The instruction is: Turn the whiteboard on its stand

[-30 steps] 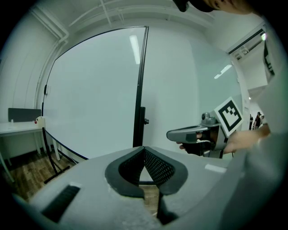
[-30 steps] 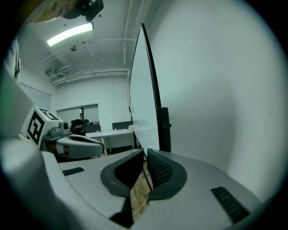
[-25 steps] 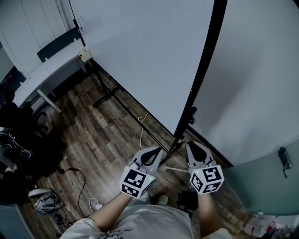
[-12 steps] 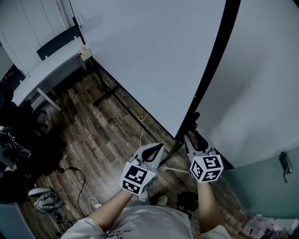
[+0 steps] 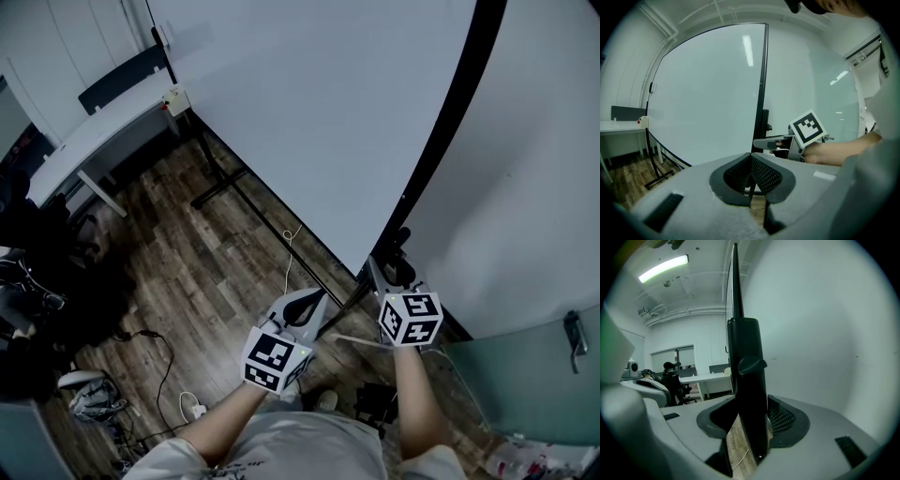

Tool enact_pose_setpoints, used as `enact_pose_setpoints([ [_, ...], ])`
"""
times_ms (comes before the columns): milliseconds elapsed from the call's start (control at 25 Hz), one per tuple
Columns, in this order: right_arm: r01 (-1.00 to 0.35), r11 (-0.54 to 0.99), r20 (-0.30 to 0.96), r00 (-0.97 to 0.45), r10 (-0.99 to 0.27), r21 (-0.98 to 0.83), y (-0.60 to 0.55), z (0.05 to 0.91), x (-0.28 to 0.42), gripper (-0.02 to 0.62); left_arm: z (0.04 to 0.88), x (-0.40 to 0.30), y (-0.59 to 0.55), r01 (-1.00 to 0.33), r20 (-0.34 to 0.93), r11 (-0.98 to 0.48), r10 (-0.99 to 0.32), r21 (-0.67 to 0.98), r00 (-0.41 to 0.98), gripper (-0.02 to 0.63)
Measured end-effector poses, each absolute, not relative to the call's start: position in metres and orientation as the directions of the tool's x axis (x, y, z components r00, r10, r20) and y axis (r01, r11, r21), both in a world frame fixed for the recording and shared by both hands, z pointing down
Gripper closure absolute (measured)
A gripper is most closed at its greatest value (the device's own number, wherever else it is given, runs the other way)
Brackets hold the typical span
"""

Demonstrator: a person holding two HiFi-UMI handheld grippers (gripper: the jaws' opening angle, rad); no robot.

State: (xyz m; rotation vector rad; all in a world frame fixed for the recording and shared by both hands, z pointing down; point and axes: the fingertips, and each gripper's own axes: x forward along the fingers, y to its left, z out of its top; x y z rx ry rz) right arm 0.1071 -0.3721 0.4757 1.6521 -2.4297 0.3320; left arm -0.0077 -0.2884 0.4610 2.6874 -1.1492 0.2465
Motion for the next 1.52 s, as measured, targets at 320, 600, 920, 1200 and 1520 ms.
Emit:
enact_pose_setpoints([
  [320,-0.935,0.349,0.266,-0.353,-0.897,-0.066,-0.377,0.475,0.105,0.433,0.466,-0.018,-0.285,-0.742,0.243,-0.659,-0.705,0.122,0.666,0.595],
  [600,-0.94,0.338,0.29,-0.336,-0.896,-0.042,-0.377,0.477,0.107,0.429,0.47,-0.015,-0.281,-0.744,0.25,-0.657,-0.705,0.12,0.663,0.595],
  [920,-0.94,0.339,0.3,-0.335,-0.893,-0.038,-0.364,0.477,0.111,0.43,0.463,-0.006,-0.265,-0.737,0.247,-0.664,-0.698,0.128,0.672,0.595],
  [1200,-0.941,0.335,0.29,-0.331,-0.898,-0.039,-0.342,0.477,0.123,0.43,0.464,-0.007,-0.252,-0.741,0.25,-0.659,-0.702,0.129,0.667,0.595],
  [1520,-0.955,0.292,0.291,-0.292,-0.911,-0.044,-0.293,0.475,0.159,0.43,0.463,0.01,-0.235,-0.704,0.245,-0.697,-0.665,0.135,0.705,0.595],
])
